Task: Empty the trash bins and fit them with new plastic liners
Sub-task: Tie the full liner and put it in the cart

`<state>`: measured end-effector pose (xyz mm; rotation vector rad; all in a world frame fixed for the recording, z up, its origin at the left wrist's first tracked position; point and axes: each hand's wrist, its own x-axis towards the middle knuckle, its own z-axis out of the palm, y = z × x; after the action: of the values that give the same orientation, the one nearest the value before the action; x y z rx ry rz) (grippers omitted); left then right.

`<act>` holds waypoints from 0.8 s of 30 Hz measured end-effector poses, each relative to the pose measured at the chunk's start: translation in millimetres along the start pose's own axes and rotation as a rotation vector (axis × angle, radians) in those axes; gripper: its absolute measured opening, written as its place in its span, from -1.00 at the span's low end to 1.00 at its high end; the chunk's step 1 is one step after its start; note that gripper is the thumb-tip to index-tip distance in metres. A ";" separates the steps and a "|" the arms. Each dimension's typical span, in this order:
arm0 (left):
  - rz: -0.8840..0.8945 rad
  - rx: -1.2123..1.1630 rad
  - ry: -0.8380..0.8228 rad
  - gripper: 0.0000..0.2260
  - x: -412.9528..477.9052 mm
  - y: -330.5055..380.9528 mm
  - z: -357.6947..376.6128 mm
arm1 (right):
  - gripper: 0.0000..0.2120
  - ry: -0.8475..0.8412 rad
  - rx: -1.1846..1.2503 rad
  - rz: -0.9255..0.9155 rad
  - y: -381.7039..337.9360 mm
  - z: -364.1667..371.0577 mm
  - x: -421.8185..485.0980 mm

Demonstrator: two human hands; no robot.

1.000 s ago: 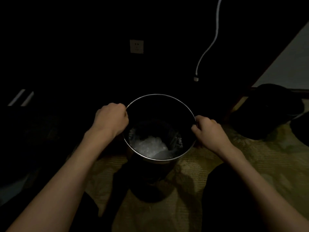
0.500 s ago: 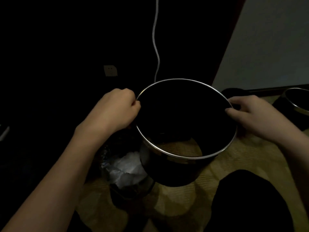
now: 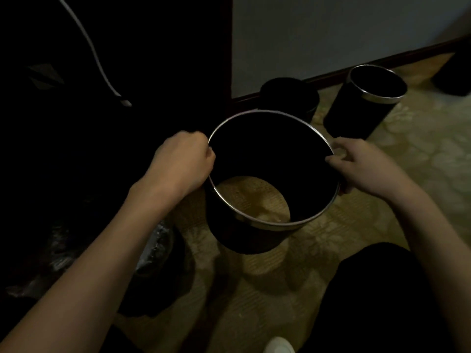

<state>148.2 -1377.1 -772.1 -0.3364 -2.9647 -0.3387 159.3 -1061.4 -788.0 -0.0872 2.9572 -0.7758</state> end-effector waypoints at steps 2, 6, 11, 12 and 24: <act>-0.034 -0.045 -0.051 -0.74 3.3 6.3 30.4 | -0.85 -0.009 -0.093 0.046 14.1 9.0 3.0; -0.184 -0.120 -0.257 -0.77 7.6 10.6 94.1 | -0.79 -0.139 -0.179 0.197 33.1 51.5 11.0; -0.388 -0.241 -0.405 -0.75 -9.7 9.9 144.2 | -0.76 -0.234 -0.322 0.242 38.3 98.5 16.3; -0.403 -0.244 -0.395 -0.76 -12.0 7.8 147.0 | -0.73 -0.214 -0.363 0.214 37.0 103.0 18.5; -0.281 -0.187 -0.224 -0.77 -22.7 -37.2 98.6 | -0.75 -0.030 -0.465 -0.064 -20.1 126.7 27.7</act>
<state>150.4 -1393.7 -878.6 0.0298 -3.2113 -0.6533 144.4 -1142.7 -889.9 -0.2194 3.0528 -0.0761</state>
